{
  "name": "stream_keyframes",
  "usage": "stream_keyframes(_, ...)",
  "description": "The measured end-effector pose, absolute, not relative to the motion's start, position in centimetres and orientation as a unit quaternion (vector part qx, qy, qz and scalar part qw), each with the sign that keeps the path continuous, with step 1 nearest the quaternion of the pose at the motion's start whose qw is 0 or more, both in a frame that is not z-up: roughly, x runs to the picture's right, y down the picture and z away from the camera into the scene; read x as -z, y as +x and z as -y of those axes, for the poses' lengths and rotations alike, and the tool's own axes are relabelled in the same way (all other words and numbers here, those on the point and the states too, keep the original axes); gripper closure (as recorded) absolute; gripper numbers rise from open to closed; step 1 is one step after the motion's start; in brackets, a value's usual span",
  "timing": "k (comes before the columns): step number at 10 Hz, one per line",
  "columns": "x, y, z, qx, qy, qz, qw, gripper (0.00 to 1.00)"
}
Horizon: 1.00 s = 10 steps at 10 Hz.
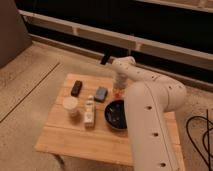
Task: Place the pepper on the white sponge
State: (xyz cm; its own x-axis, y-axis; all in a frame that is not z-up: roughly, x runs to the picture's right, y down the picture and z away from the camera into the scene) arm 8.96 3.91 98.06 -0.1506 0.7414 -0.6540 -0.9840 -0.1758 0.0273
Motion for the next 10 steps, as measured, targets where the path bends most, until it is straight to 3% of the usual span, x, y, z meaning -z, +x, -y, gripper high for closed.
stream_keyframes(1, -97.8, 9.0, -3.6, -0.719, -0.257, -0.233, 0.602, 1.00)
stream_keyframes(5, -92.3, 9.7, 4.8, -0.728, -0.166, -0.181, 0.640, 1.00)
stream_keyframes(10, -88.9, 3.0, 7.2, -0.701, -0.154, -0.139, 0.683, 1.00)
